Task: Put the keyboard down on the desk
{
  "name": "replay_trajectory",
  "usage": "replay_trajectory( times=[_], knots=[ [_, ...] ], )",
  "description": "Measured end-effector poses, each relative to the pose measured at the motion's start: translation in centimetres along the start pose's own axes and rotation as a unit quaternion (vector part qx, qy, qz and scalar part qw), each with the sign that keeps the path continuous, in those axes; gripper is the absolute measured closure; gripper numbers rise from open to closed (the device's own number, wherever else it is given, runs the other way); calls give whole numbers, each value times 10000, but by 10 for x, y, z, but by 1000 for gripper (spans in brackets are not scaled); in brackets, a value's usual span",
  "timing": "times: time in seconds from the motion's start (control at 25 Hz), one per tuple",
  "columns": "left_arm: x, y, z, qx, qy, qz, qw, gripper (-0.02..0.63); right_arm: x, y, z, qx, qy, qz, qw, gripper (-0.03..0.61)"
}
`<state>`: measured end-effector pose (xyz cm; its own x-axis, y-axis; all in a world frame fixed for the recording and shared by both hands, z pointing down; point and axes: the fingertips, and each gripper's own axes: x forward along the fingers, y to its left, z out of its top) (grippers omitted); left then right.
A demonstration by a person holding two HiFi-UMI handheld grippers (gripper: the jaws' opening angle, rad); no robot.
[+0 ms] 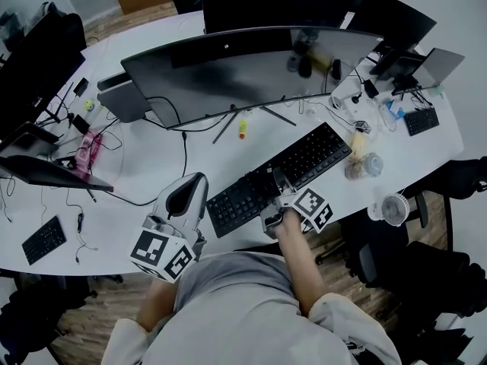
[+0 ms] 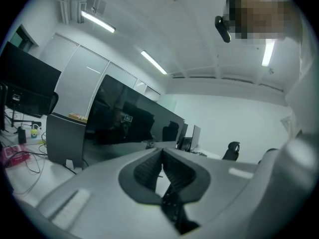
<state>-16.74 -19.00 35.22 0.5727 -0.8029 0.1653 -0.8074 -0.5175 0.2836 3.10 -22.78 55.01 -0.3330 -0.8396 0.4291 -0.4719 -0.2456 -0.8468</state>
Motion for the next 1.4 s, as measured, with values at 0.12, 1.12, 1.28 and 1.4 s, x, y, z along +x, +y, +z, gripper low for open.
replay_trajectory(
  times=[0.12, 1.12, 1.28, 1.4],
  knots=[
    [0, -2, 2, 6, -20, -29, 10000, 614, 3, -10, -4, 195, 22, -85, 9998, 508],
    [-3, 3, -3, -57, 0, 36, 10000, 614, 33, -71, -29, 1438, 1, -605, 9878, 509],
    [-4, 5, -2, -162, -56, 50, 9998, 614, 39, -79, -32, 1743, -56, -650, 9825, 509],
    [-5, 5, -1, -299, -71, 12, 9995, 614, 41, -84, -32, 1961, -187, -648, 9783, 511]
  ],
)
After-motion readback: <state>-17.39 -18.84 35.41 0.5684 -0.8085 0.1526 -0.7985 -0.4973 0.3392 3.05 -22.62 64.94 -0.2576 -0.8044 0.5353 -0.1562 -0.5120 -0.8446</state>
